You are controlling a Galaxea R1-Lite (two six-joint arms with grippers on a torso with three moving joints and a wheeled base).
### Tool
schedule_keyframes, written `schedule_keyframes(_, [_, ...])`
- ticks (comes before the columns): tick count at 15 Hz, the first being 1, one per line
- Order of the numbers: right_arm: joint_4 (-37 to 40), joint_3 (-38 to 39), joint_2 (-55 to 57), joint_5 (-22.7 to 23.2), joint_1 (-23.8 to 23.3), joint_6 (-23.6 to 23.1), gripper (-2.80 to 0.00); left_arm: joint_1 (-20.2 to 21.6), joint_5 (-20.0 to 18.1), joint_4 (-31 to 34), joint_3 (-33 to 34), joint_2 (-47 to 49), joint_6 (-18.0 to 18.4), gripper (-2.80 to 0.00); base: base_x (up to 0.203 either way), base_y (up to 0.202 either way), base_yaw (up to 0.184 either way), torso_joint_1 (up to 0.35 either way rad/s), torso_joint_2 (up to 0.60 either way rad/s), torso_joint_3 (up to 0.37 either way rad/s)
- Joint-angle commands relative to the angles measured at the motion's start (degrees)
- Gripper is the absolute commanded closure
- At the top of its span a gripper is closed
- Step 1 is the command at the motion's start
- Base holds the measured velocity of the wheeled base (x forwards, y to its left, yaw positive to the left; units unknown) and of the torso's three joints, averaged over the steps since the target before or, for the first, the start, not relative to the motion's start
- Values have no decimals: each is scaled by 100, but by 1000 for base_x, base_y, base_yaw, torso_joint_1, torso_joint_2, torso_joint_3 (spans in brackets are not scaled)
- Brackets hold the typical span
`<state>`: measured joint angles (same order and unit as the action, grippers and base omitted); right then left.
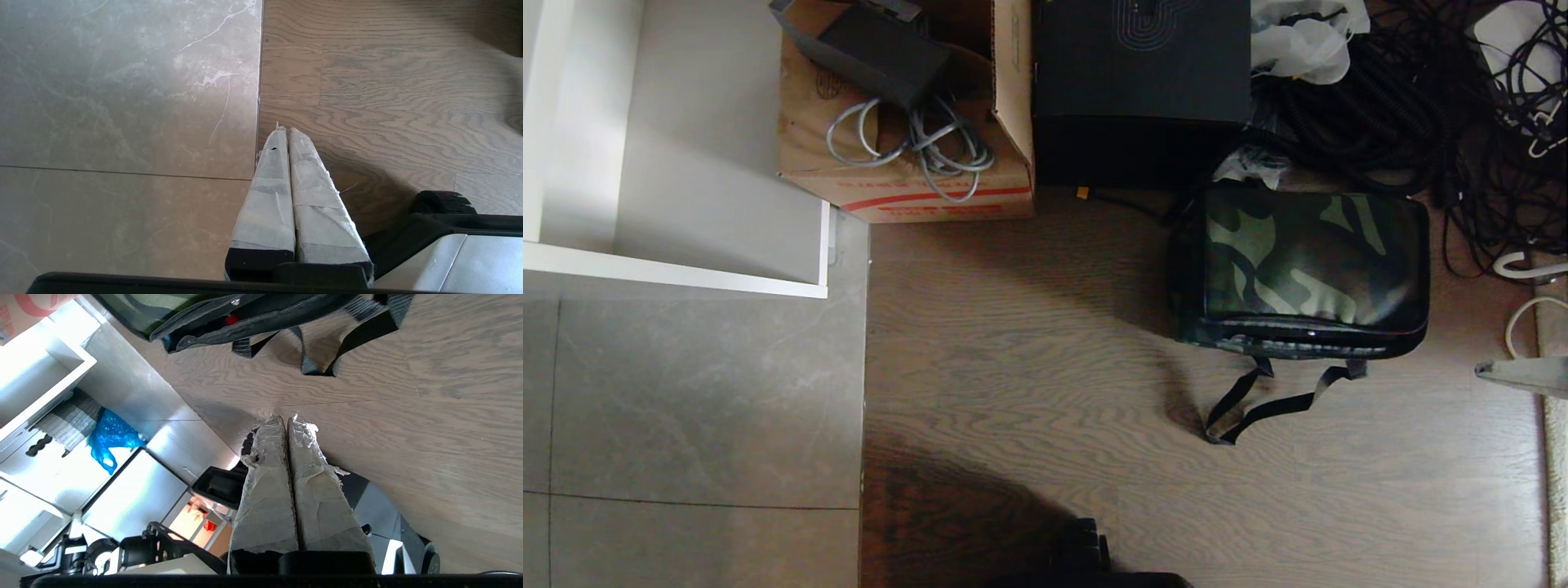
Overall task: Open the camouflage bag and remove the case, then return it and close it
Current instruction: Open the top of the storage box
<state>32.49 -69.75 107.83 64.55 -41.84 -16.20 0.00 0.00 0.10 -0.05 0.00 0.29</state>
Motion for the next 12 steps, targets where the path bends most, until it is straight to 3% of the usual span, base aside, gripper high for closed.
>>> schedule_keyframes(1, [47,6,-7,49,27,-6,0,0,0,-1,-1,0,-3,0,0,0,0,0,0,0])
schedule_keyframes(12, [73,-21,-16,67,27,12,0,0,0,-2,-4,0,7,0,0,0,0,0,0,0])
